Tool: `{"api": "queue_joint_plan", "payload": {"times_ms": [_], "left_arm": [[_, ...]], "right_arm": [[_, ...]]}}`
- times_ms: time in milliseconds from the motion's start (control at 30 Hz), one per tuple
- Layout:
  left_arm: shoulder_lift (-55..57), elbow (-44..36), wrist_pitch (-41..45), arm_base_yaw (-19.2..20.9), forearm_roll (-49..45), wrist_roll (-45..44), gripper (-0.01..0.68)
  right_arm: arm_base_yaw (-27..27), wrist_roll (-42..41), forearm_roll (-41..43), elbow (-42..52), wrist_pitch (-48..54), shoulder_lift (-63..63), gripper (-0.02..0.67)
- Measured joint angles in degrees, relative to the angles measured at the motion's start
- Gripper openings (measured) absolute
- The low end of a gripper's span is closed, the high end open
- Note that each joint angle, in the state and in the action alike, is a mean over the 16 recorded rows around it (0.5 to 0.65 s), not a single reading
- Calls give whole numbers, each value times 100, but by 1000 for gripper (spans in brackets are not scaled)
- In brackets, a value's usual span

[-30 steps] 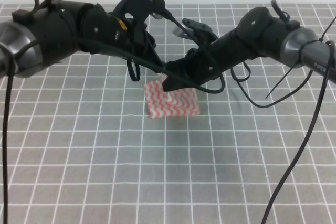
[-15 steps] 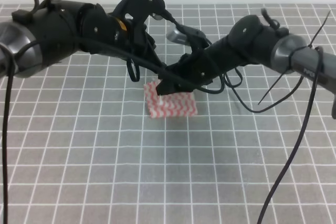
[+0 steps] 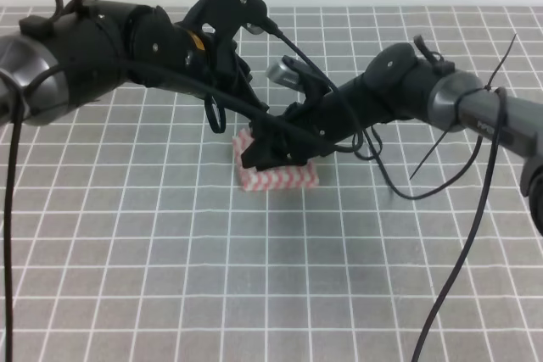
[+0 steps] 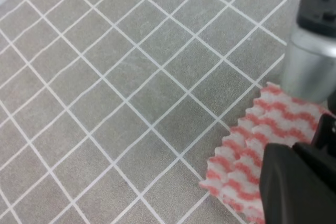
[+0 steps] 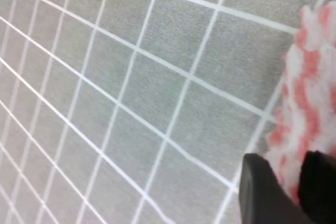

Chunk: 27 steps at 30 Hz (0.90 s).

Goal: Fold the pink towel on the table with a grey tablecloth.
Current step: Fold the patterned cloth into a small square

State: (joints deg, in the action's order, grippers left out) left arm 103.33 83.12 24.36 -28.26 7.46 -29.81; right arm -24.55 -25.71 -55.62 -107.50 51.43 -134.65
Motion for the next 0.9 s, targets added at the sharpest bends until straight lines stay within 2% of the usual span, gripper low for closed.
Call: {"api": "queue_joint_plan", "payload": {"times_ms": [200,433,700,900], "left_arm": [[-4,0,2,0,6,0,-2],[-8,0,70,1,15,1,-2],[82,0,158,-8,238,0,-2],[389,0,240,-52,551,-7,-2]], "right_arm": [[28,-413,-545,-1,176,-75,138],[214,-1027,-960,-2,455,96,67],[551,-1345,-499,-3,852,321,-6],[692,-1228,113,2,1036,270,-14]]}}
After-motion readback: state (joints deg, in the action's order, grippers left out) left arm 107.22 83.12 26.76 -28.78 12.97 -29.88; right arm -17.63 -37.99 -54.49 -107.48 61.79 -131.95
